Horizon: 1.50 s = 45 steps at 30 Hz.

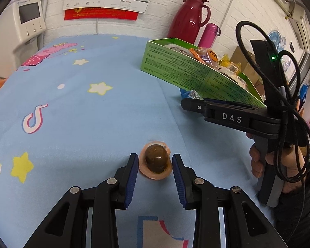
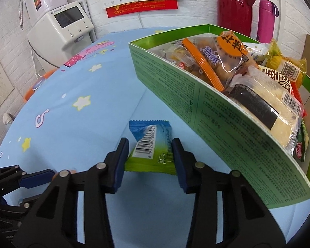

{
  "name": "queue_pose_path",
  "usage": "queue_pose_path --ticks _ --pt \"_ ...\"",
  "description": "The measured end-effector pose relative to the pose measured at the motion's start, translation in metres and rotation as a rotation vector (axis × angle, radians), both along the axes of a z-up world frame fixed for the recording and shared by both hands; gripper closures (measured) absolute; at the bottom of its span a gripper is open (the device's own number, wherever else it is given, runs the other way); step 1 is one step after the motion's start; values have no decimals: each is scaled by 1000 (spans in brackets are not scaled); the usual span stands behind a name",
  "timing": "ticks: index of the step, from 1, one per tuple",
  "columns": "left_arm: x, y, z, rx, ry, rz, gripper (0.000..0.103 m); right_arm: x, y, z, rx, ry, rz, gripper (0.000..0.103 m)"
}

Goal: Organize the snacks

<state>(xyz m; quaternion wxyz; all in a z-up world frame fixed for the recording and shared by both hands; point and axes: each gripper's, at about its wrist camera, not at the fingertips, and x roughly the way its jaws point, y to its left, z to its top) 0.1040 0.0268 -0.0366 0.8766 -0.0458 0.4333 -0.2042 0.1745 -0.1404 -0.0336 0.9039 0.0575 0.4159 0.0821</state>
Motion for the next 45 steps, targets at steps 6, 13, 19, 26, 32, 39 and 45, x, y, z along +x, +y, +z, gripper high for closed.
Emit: queue_pose_path --ticks 6,13,19,26,32,39,45 --pt "2 4 1 -35 34 22 71 -16 0 16 46 -60 24 60" --pt "5 -3 12 -35 43 2 72 -28 -8 34 85 -129 30 77" --pt "6 -7 31 -13 -6 -4 72 -27 -19 31 84 -118 20 97" --pt "6 -4 20 -11 26 2 72 -32 -11 26 106 -80 92 48" --pt "5 8 18 -6 28 27 72 -24 25 7 -1 -2 214 48" --pt "8 15 16 -16 44 44 72 -25 24 4 -20 13 181 63" --pt "10 4 33 -20 13 0 72 -36 5 33 43 -93 135 63"
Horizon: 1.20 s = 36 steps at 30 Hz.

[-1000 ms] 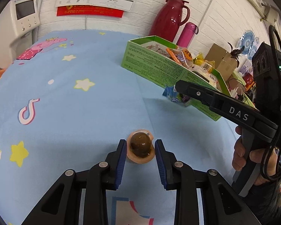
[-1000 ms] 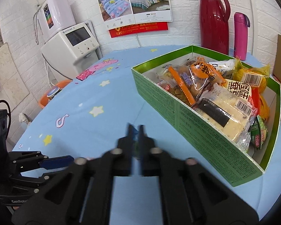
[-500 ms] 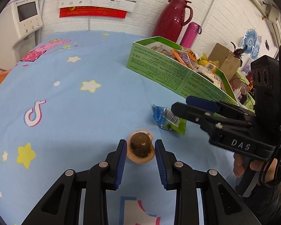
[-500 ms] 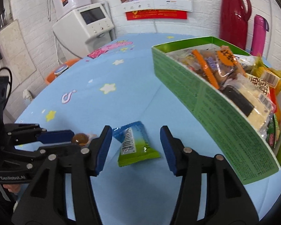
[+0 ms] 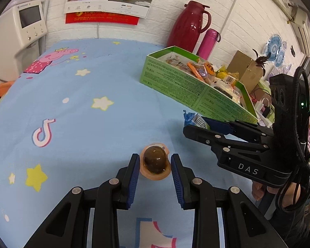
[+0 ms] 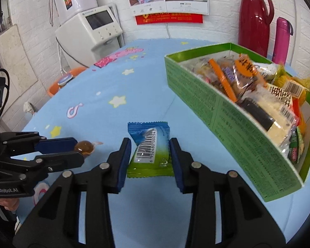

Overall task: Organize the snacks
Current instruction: 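Carry both snacks into the green box and open both grippers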

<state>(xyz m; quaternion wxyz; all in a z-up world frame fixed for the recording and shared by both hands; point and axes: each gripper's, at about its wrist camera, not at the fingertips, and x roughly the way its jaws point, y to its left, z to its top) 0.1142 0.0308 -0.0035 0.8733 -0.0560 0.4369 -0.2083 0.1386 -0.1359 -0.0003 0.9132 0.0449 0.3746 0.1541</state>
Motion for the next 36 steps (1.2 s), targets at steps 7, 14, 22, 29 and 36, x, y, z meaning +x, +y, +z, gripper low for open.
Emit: queue_pose_path --ticks 7,14,22,29,36 --pt "13 -40 46 0 -92 -98 72 -16 -50 49 79 -167 -133 63" --pt "53 -97 81 -21 -131 -162 72 -18 -114 51 86 -203 -332 63" --pt "107 -169 76 -13 -99 -222 72 -1 -158 24 101 -157 -447 62" --pt "131 -182 56 32 -96 -135 9 -2 -153 20 8 -189 -455 9" --pt "126 -149 52 1 -99 -64 9 -2 -143 19 -39 -192 -433 8"
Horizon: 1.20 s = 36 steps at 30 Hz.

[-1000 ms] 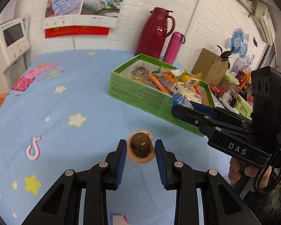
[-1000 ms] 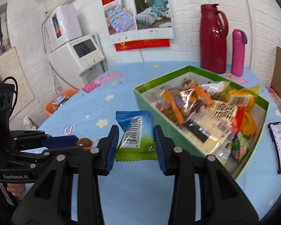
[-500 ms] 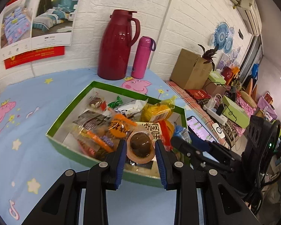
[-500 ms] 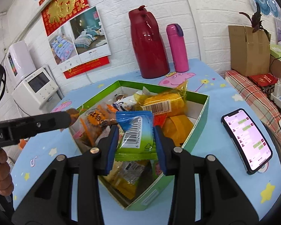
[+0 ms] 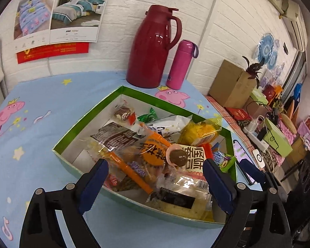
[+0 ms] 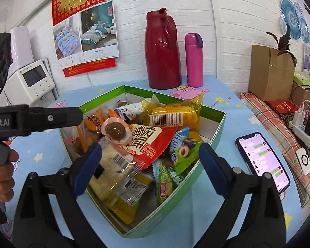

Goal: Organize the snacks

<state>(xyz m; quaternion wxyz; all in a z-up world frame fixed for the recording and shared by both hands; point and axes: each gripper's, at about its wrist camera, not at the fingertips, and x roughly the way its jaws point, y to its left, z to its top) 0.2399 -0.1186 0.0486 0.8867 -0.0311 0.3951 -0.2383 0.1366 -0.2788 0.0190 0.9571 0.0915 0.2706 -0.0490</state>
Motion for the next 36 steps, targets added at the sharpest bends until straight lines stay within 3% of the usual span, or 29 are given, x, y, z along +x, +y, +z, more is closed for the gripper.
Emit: queue_pose_path --ticks 7,10,17,20,28,36 --pt "-36 36 16 13 -47 94 8 -20 13 16 10 -34 3 1" --pt "-62 50 19 29 -83 110 0 -35 28 21 7 -15 -5 1" --pt "-108 74 -7 140 -49 212 0 -82 64 17 -82 58 -9 1" --pt "-132 84 -17 130 -47 238 0 -100 67 11 -92 77 -27 1" --pt "-172 86 -34 180 -33 248 0 -133 72 -4 -94 92 -93 1" --pt "-188 86 -32 209 -55 242 0 -140 69 -8 -82 94 -132 1"
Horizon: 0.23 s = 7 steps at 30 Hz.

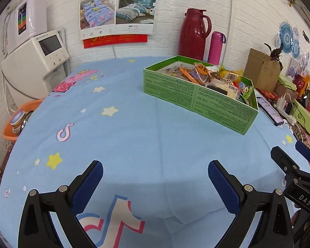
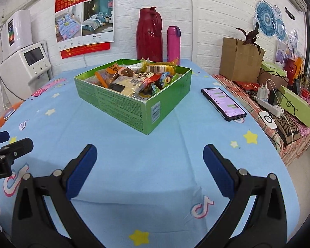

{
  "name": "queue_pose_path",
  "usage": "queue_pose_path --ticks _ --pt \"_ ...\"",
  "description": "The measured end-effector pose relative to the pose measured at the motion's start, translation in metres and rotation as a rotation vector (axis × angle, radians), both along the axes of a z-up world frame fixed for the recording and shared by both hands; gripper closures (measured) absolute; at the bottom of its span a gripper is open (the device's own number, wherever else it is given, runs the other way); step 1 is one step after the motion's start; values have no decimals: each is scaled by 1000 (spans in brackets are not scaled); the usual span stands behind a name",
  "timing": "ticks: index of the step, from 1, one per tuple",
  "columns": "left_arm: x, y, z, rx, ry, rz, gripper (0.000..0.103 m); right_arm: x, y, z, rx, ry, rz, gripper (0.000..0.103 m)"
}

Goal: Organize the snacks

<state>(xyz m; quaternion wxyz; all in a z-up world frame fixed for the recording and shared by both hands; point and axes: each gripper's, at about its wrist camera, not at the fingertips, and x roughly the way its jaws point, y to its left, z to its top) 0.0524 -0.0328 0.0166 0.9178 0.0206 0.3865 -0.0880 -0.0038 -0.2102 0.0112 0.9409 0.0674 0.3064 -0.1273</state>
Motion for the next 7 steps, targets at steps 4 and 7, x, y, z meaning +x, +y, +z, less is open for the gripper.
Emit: queue_pose_path --ticks 4,7 --pt "-3 1 0 -4 -8 -11 0 0 0 -1 11 -2 -5 1" --pt "-4 2 -1 -3 -8 -7 0 0 -1 -3 13 0 -14 1"
